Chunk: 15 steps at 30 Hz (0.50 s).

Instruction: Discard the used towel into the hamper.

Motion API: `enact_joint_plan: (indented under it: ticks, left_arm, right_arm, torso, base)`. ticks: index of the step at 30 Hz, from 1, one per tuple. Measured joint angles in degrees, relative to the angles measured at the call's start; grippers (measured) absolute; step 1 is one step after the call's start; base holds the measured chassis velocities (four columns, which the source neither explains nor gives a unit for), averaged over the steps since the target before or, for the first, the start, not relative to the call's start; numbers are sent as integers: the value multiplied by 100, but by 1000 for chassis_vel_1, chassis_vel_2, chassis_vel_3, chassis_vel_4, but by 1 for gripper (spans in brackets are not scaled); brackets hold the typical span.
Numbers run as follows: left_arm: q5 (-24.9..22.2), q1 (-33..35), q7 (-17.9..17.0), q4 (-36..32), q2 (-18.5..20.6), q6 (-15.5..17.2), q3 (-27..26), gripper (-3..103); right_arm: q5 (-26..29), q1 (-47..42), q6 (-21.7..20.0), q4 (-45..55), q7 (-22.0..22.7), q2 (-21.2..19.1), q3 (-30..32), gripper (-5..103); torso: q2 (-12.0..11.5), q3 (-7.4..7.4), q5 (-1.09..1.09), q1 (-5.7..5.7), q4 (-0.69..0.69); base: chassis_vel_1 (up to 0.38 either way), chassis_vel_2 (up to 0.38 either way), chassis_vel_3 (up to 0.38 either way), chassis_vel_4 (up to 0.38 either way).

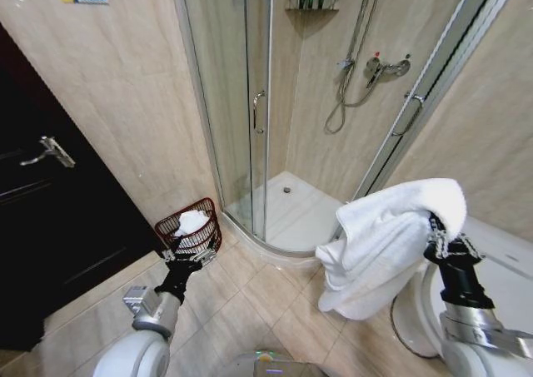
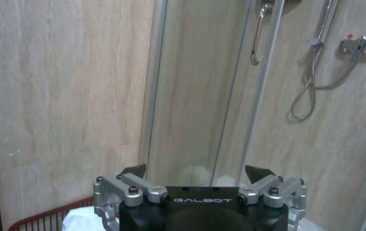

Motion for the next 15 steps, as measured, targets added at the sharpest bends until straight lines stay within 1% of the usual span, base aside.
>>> enact_joint_plan:
  ticks: [5, 6, 8, 13, 15]
  left_arm:
    - [0, 0, 0, 0, 0, 0, 0, 100]
    - [0, 0, 0, 0, 0, 0, 0, 100]
    - [0, 0, 0, 0, 0, 0, 0, 100]
    - [0, 0, 0, 0, 0, 0, 0, 100]
    - [0, 0, 0, 0, 0, 0, 0, 100]
  right_arm:
    - [-4, -38, 3, 0, 0, 20, -10, 6]
    - [-4, -38, 3, 0, 0, 20, -10, 6]
    - [-4, -45, 5, 2, 0, 19, -8, 6]
    - [-4, -44, 6, 6, 0, 5, -1, 6]
    - [-3, -35, 5, 8, 1, -5, 1, 6]
  torso:
    - [157, 85, 0, 73, 0]
    - [157, 85, 0, 73, 0]
    - [251, 135, 0, 116, 0]
    - [362, 195, 0, 166, 0]
    - [446, 240, 0, 206, 0]
  base:
    - [0, 0, 0, 0]
    - [0, 0, 0, 0]
    - [0, 0, 0, 0]
    - [0, 0, 0, 0]
    - [0, 0, 0, 0]
